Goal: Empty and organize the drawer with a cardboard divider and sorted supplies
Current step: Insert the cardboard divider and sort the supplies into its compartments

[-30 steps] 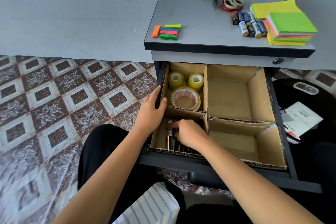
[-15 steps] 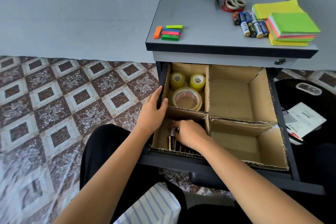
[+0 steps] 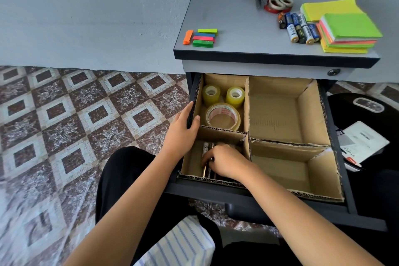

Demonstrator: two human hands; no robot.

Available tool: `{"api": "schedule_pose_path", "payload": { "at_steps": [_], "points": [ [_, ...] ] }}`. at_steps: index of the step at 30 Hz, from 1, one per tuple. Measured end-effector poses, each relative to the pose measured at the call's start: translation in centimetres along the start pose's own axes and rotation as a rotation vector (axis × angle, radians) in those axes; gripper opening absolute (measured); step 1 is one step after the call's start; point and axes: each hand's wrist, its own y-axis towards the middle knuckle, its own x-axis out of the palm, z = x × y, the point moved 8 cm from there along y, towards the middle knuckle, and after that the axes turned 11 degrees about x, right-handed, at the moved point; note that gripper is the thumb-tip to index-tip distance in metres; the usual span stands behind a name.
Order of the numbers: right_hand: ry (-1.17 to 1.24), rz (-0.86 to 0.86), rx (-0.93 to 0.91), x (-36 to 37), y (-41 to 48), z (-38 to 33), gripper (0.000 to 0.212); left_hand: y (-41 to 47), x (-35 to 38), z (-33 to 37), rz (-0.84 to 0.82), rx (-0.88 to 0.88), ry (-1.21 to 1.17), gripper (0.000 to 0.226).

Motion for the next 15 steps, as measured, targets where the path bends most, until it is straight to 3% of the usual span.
{"api": "schedule_pose_path", "payload": {
  "at_steps": [9, 15],
  "points": [
    [0.083, 0.065, 0.005, -0.6, 0.5, 0.3, 0.03, 0.0, 0.0, -0.2, 0.003, -0.001, 0.01, 0.05],
    [0.024, 0.07, 0.083, -0.1, 1.1, 1.0, 0.045, 0.0, 0.0, -0.2, 0.004, 0.005, 0.008, 0.051]
  ]
}}
